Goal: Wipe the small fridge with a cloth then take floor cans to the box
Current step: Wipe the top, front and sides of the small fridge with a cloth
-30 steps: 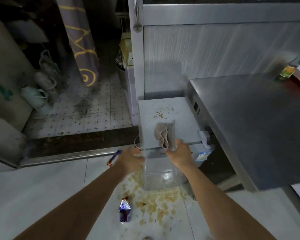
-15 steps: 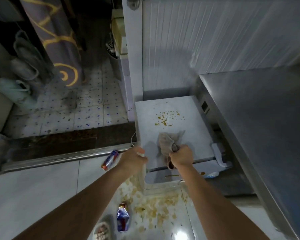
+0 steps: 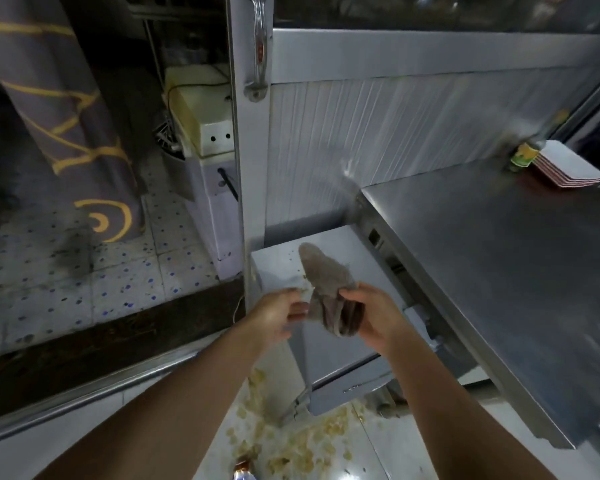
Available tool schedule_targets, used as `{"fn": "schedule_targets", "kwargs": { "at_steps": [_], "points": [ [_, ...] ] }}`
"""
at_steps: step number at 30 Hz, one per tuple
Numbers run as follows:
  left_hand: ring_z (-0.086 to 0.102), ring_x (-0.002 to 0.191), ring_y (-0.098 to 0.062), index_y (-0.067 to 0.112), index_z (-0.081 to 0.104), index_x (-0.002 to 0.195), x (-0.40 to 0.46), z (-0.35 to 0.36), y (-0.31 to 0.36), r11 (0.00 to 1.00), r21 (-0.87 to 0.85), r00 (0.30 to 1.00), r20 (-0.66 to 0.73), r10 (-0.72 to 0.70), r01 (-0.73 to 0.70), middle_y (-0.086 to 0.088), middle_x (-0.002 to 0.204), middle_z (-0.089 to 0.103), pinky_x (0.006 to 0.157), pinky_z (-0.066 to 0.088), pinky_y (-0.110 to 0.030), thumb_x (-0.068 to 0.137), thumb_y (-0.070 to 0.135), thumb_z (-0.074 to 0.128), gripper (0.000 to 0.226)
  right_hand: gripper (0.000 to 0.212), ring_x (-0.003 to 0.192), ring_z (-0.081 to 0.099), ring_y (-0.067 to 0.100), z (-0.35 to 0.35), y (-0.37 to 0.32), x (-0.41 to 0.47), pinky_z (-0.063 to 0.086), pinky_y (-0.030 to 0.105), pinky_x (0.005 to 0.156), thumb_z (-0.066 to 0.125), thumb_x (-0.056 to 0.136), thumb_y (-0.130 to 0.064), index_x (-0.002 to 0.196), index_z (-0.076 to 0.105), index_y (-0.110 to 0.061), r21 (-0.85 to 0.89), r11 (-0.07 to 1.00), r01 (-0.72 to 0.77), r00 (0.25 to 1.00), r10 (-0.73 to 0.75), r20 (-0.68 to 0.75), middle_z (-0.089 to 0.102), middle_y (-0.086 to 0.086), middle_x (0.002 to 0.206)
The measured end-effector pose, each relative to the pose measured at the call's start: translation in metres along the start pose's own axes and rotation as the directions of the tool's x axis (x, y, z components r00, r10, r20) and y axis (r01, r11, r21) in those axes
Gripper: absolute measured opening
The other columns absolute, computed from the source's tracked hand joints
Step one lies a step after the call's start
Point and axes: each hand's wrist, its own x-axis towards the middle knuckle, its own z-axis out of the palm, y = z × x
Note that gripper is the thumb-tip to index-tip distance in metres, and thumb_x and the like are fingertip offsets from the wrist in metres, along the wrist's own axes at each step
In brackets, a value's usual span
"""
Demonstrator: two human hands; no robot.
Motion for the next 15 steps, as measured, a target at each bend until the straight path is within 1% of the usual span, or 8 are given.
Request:
{"fn": "schedule_targets", "kwargs": {
  "at_steps": [2, 4, 6, 8, 11, 12, 13, 15],
  "points": [
    [0.054, 0.114, -0.029, 0.014, 0.053, 0.124, 0.003, -0.002, 0.009, 0.991, -0.135, 0.995, 0.098, 0.030, -0.017, -0.013, 0.122, 0.061, 0.100, 0.036, -0.042, 0.097, 0.022, 0.041, 0.031, 0.019, 0.094, 0.063, 0.032, 0.008, -0.002, -0.003, 0.050, 0.046, 0.087, 0.049, 0.089, -0.002, 0.102, 0.062, 0.002, 0.007, 1.000, -0.015, 0.998, 0.015, 0.055, 0.066, 0.019, 0.100],
    [0.054, 0.108, -0.031, 0.009, 0.054, 0.122, 0.005, -0.004, 0.014, 0.982, -0.187, 0.982, 0.177, 0.069, -0.035, -0.018, 0.119, 0.060, 0.092, 0.042, -0.042, 0.095, 0.014, 0.045, 0.029, 0.021, 0.102, 0.060, 0.034, 0.012, -0.002, -0.003, 0.051, 0.045, 0.085, 0.048, 0.091, -0.002, 0.110, 0.057, 0.002, -0.008, 1.000, -0.025, 0.999, 0.025, 0.038, 0.062, 0.021, 0.110],
    [0.056, 0.106, -0.031, 0.003, 0.057, 0.117, 0.006, -0.006, 0.015, 0.979, -0.205, 0.972, 0.227, 0.055, -0.008, -0.019, 0.114, 0.062, 0.093, 0.044, -0.041, 0.091, 0.006, 0.049, 0.027, 0.020, 0.099, 0.061, 0.034, 0.012, -0.001, 0.000, 0.052, 0.041, 0.075, 0.046, 0.091, 0.000, 0.109, 0.054, 0.000, 0.026, 0.999, -0.047, 0.999, 0.047, 0.022, 0.061, 0.022, 0.111],
    [0.057, 0.104, -0.030, -0.003, 0.059, 0.109, 0.010, -0.010, 0.014, 0.977, -0.210, 0.974, 0.227, 0.008, 0.041, -0.017, 0.107, 0.062, 0.096, 0.043, -0.041, 0.087, 0.002, 0.052, 0.024, 0.015, 0.097, 0.062, 0.034, 0.012, -0.001, 0.005, 0.053, 0.042, 0.073, 0.046, 0.089, 0.003, 0.101, 0.054, -0.002, 0.020, 0.998, -0.056, 0.998, 0.056, -0.009, 0.061, 0.022, 0.107],
    [0.053, 0.078, -0.018, 0.005, 0.060, 0.089, 0.011, -0.012, 0.013, 0.979, -0.189, 0.986, 0.160, -0.041, 0.071, -0.009, 0.088, 0.056, 0.073, 0.041, -0.027, 0.084, -0.001, 0.055, 0.009, 0.017, 0.096, 0.061, 0.036, 0.005, -0.003, 0.017, 0.053, 0.049, 0.081, 0.044, 0.085, 0.010, 0.088, 0.052, -0.005, -0.002, 1.000, -0.011, 0.995, 0.011, -0.100, 0.061, 0.020, 0.099],
    [0.052, 0.075, -0.015, 0.009, 0.059, 0.086, 0.012, -0.012, 0.013, 0.983, -0.174, 0.992, 0.117, -0.045, 0.065, -0.006, 0.086, 0.056, 0.075, 0.041, -0.029, 0.084, 0.000, 0.056, 0.009, 0.019, 0.095, 0.060, 0.035, 0.001, -0.004, 0.020, 0.053, 0.049, 0.082, 0.043, 0.083, 0.012, 0.088, 0.052, -0.004, 0.010, 1.000, 0.005, 0.992, -0.003, -0.124, 0.061, 0.019, 0.097],
    [0.054, 0.079, -0.017, 0.011, 0.059, 0.089, 0.014, -0.011, 0.012, 0.985, -0.164, 0.996, 0.086, -0.037, 0.051, -0.006, 0.089, 0.059, 0.084, 0.040, -0.034, 0.084, 0.002, 0.056, 0.011, 0.020, 0.093, 0.061, 0.034, -0.003, -0.004, 0.023, 0.053, 0.047, 0.079, 0.043, 0.082, 0.013, 0.088, 0.052, -0.004, 0.027, 1.000, 0.013, 0.991, -0.009, -0.130, 0.062, 0.019, 0.095],
    [0.055, 0.094, -0.026, 0.007, 0.058, 0.106, 0.015, -0.005, 0.011, 0.983, -0.181, 0.997, 0.079, 0.000, 0.015, -0.012, 0.103, 0.060, 0.099, 0.035, -0.041, 0.086, 0.003, 0.050, 0.022, 0.021, 0.091, 0.061, 0.033, -0.010, -0.004, 0.027, 0.052, 0.042, 0.074, 0.043, 0.083, 0.013, 0.086, 0.051, -0.005, 0.055, 0.998, 0.023, 0.993, -0.017, -0.113, 0.061, 0.019, 0.096]
  ]
}}
